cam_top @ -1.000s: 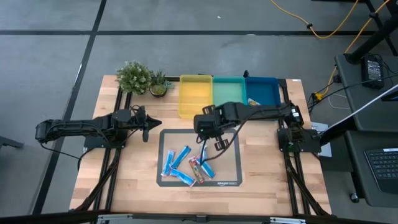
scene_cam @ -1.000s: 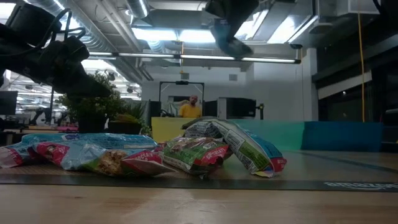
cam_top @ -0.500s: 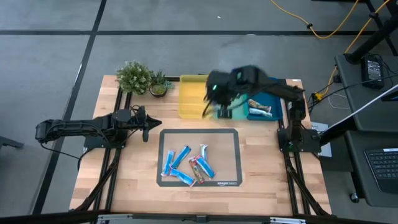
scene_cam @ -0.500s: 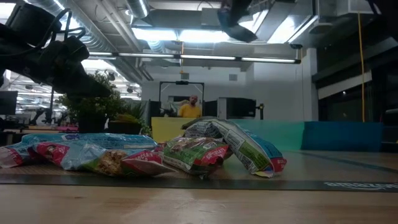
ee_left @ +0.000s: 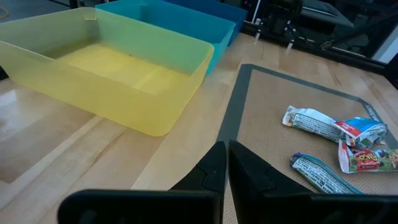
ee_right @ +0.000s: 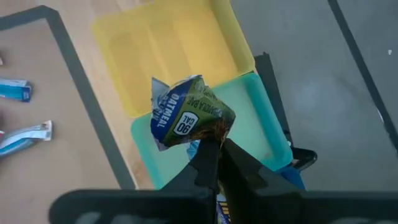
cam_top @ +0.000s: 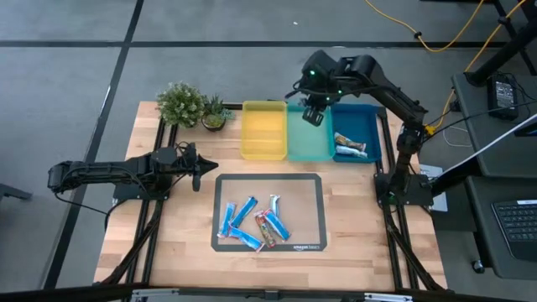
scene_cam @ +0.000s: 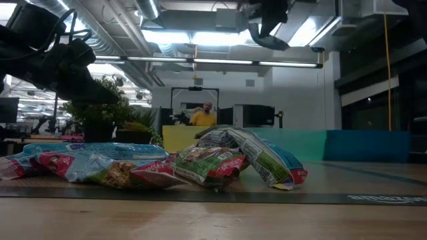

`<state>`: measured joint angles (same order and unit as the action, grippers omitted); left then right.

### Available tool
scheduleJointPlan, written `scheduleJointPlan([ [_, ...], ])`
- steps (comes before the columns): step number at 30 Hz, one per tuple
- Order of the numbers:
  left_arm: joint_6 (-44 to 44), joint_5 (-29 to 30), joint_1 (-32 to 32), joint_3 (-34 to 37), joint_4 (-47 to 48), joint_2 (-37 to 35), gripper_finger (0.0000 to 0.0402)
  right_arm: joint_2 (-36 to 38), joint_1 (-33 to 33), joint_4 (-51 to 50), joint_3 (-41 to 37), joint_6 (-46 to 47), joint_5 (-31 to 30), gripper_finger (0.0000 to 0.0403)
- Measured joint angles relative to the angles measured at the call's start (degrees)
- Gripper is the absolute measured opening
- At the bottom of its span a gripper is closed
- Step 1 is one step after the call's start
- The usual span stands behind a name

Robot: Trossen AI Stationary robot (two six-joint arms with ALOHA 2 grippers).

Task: Pick and place Granola Bars by type
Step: Put the blue granola bar into green bin

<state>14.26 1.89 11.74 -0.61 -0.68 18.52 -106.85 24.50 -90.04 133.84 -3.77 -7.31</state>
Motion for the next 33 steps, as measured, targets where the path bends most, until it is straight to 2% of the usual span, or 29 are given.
scheduleJointPlan([
  [6,0.0,0.0,0.0,0.0,0.0,0.0,0.0012,0.0,3.2,0.1,-5.2,2.2,-0.6,0.0019],
  [13,0.0,0.0,0.0,0.0,0.0,0.0,0.0013,-0.2,8.6,6.6,-21.7,0.1,2.1,0.0019],
  [18,0.0,0.0,0.0,0.0,0.1,0.0,0.0010,-0.1,9.0,10.9,-28.7,-4.1,2.9,0.0019],
  [24,0.0,0.0,0.0,0.0,0.1,0.0,0.0013,0.0,9.3,21.5,-34.0,-10.2,3.0,0.0019],
  [29,0.0,0.0,0.0,0.0,0.1,0.0,0.0010,-0.1,10.5,34.1,-41.1,-13.4,7.7,0.0019],
  [33,0.0,0.0,0.0,0.0,0.1,0.0,0.0009,-0.1,11.8,36.7,-44.3,-14.4,7.8,0.0019],
])
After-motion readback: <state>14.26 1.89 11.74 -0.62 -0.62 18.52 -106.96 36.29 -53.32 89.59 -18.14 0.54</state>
